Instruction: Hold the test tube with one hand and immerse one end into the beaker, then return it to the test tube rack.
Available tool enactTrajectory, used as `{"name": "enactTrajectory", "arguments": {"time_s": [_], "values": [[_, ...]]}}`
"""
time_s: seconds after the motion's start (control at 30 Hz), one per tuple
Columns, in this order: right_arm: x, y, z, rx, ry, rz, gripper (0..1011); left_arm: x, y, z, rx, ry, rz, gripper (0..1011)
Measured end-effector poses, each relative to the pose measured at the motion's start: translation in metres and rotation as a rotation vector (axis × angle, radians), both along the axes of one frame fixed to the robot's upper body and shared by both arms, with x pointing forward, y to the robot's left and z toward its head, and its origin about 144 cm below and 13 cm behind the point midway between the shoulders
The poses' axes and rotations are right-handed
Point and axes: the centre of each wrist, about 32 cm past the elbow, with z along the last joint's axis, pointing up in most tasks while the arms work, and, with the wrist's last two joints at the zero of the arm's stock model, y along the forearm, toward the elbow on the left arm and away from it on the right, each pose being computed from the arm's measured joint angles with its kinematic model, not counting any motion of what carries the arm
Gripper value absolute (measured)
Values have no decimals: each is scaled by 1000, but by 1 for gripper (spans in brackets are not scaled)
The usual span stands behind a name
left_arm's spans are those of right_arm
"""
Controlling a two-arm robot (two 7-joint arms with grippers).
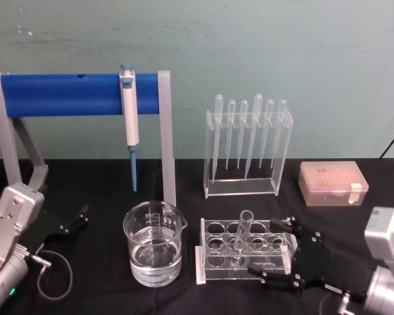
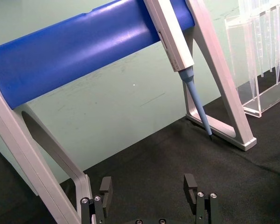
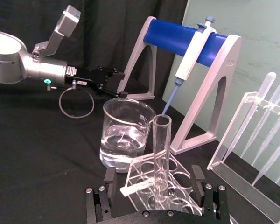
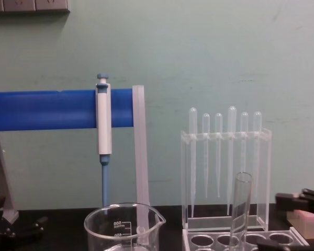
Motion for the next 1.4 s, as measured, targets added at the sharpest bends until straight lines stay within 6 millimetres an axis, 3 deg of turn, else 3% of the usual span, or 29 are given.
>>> {"name": "enactTrajectory", "arguments": {"time_s": [0.5, 1.13, 1.4], "values": [[40, 26, -3, 47, 34, 4, 1002, 0, 0, 0, 0, 0, 0, 1000], [51, 33, -6, 35, 39, 11, 1000, 0, 0, 0, 0, 0, 0, 1000], [50, 33, -6, 37, 39, 11, 839, 0, 0, 0, 0, 0, 0, 1000]]}}
